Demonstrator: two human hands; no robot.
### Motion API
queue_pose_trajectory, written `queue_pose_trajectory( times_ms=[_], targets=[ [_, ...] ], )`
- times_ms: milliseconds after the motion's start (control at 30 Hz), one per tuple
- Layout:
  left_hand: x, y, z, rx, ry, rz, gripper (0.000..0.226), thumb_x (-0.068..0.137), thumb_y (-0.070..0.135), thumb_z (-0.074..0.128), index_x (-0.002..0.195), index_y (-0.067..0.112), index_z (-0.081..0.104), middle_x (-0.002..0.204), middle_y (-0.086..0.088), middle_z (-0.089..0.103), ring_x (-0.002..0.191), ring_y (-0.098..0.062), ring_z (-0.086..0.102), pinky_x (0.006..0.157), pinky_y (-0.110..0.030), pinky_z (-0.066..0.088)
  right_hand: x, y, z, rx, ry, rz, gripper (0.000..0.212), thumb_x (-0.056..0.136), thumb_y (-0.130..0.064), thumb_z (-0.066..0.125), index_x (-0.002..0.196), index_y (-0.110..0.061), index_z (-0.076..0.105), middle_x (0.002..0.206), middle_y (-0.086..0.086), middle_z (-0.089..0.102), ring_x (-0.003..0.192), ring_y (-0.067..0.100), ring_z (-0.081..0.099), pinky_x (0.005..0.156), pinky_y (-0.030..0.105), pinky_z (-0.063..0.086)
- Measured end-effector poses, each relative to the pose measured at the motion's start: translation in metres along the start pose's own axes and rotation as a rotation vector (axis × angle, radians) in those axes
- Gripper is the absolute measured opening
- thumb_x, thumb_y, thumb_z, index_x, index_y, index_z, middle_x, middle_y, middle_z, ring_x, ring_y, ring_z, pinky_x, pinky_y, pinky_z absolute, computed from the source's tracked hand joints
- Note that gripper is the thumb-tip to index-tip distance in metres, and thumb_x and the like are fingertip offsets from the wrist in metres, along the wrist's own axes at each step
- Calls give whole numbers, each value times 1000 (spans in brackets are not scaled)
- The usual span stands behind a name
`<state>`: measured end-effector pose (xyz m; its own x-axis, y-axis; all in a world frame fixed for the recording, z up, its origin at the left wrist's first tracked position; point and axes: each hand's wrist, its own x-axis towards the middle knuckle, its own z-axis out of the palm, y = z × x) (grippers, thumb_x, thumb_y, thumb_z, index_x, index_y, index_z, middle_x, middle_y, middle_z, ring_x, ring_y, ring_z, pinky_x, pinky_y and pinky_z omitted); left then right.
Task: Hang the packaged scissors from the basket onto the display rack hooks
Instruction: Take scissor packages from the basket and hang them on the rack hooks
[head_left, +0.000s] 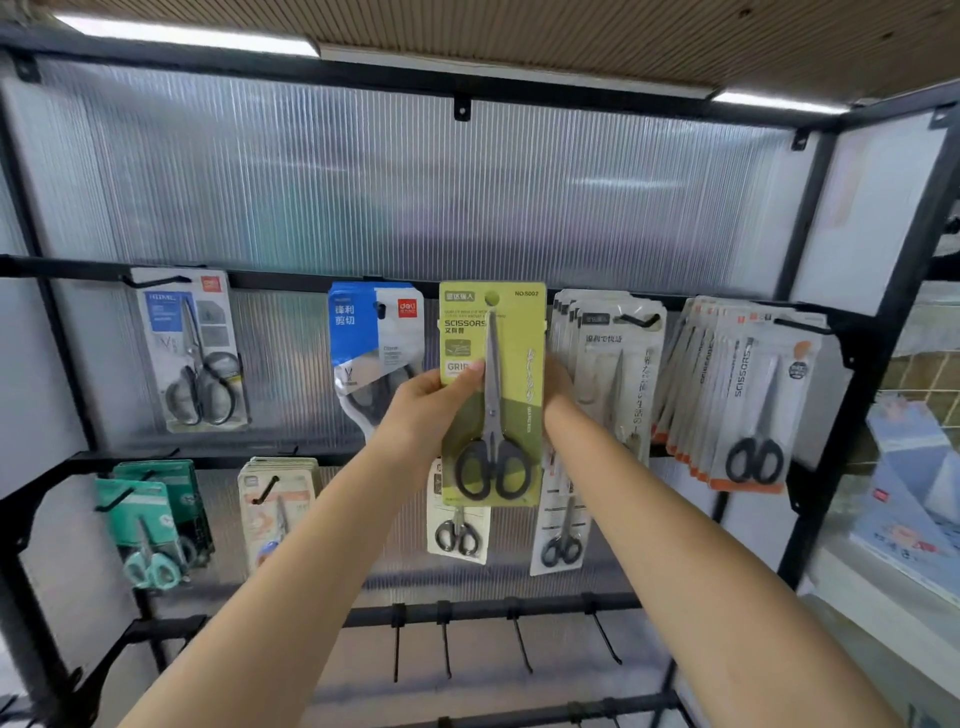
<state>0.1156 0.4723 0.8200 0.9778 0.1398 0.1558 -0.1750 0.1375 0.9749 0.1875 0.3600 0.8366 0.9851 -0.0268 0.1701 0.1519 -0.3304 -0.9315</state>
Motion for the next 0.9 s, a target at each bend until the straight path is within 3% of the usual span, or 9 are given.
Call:
queue_pose_trajectory(
  times_ms=[67,133,267,400,533,600,667,767,900],
  targets=[
    [-1,0,1,-1,-5,-2,20,89,33,61,90,15,67,100,-13,72,87,-26,65,84,-41,53,5,1,-2,-64,11,-25,37,100,-10,35,68,-9,54,75,4,57,70,19,53,67,29,44],
    [-2,-2,3,16,-9,11,20,89,34,61,87,16,67,95,-12,72,83,-25,64,80,-40,53,9,4,-3,-37,9,-27,41,100,-10,34,61,-13,46,65,1,50,61,13,47,59,24,40],
    [-2,-5,7,46,-3,16,23,87,38,63,81,17,68,91,-13,70,84,-32,63,84,-46,52,4,8,-8,179,-30,10,34,101,-12,33,72,-20,48,75,-3,52,66,8,51,56,17,46],
    [0,-8,5,27,-15,-6,21,87,36,63,86,16,69,94,-11,73,91,-31,67,83,-44,55,2,7,-20,181,-60,78,33,100,-15,34,77,-13,57,75,4,60,77,20,59,81,33,50],
    [0,-10,4,8,-5,17,17,89,33,62,84,18,68,87,-3,73,84,-24,67,80,-38,55,-8,-1,-41,395,-153,8,25,101,-21,39,107,-6,59,87,6,65,75,17,61,72,29,52],
    [-2,-12,2,-20,-17,23,16,90,31,61,86,17,67,86,-3,73,83,-22,68,78,-37,56,-16,-11,-54,466,-181,-104,36,101,-34,36,100,-7,60,82,5,68,73,16,65,69,29,54],
    [-1,-13,0,-22,-17,30,16,89,31,61,84,17,66,79,0,72,74,-19,67,69,-33,56,-24,-25,-64,377,-169,-255,37,99,-39,38,98,-9,60,82,3,68,74,15,66,72,29,55],
    [2,-12,-1,-6,-18,36,20,88,35,62,82,16,66,80,-4,71,75,-22,65,68,-35,54,-29,-38,-70,11,-88,-444,18,94,-35,52,95,-19,60,86,-7,65,81,7,63,77,23,53],
    [6,-15,-2,10,-4,21,22,87,36,64,82,14,66,83,-7,68,75,-23,62,73,-39,54,-23,-48,-68,-215,-64,-542,12,93,-19,57,97,-8,61,74,-4,60,64,5,59,60,15,53]
  ],
)
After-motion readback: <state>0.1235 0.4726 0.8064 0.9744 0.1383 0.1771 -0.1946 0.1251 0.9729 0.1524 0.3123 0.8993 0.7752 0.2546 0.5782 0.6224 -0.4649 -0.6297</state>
